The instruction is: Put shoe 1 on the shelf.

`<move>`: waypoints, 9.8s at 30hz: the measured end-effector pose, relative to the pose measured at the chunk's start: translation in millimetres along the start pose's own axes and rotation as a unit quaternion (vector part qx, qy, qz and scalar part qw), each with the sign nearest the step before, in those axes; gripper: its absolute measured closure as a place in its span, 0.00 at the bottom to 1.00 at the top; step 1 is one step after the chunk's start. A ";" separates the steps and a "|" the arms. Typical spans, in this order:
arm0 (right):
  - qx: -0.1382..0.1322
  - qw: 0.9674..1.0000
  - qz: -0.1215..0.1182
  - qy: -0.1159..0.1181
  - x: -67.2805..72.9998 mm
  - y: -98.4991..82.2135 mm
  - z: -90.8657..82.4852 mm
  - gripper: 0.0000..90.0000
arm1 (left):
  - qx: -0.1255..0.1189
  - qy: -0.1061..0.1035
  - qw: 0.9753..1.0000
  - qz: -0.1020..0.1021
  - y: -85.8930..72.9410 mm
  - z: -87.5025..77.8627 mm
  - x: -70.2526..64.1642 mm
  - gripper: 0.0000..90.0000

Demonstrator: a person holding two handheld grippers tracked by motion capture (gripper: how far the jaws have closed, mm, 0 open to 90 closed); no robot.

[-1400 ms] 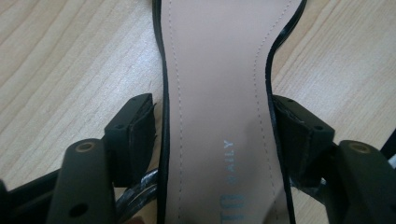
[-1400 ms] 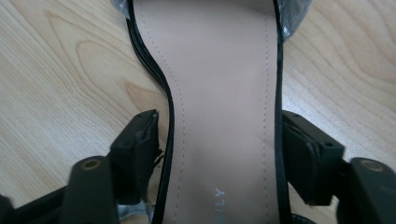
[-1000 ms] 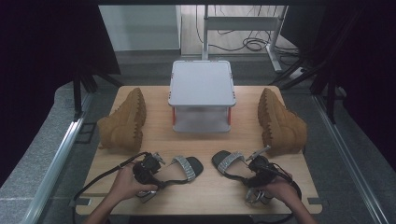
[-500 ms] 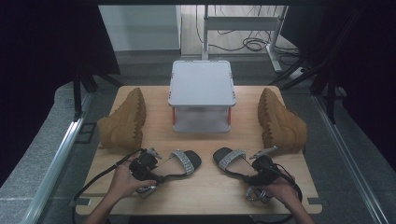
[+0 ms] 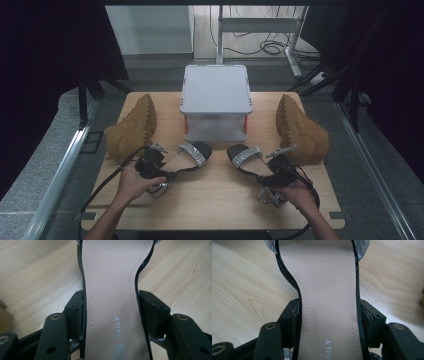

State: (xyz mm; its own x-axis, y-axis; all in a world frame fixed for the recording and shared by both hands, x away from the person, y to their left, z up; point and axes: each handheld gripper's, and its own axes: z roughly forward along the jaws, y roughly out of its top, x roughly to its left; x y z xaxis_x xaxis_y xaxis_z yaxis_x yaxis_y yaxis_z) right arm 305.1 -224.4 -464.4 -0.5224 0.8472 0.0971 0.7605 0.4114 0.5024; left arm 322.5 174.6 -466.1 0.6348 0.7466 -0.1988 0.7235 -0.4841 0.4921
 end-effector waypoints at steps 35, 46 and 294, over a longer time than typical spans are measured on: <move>-0.054 0.983 0.156 -0.079 11.8 99.1 74.8 0.47 | -0.070 0.057 0.985 -0.149 80.6 61.3 21.5 0.48; -0.055 0.979 0.169 -0.097 19.3 113.4 88.0 0.47 | -0.073 0.068 0.980 -0.171 88.4 72.4 29.0 0.48; -0.209 0.958 0.144 -0.137 63.9 41.5 98.8 0.46 | -0.210 0.175 0.958 -0.090 81.0 112.4 17.4 0.50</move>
State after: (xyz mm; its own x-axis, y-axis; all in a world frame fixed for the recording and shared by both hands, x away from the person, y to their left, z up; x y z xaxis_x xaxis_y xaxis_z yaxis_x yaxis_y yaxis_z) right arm 341.4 -120.0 -522.3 -0.1502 0.9851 0.0838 0.6070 0.0250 0.7943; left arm 422.6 97.1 -524.9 0.3267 0.9437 -0.0525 0.5931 -0.1615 0.7888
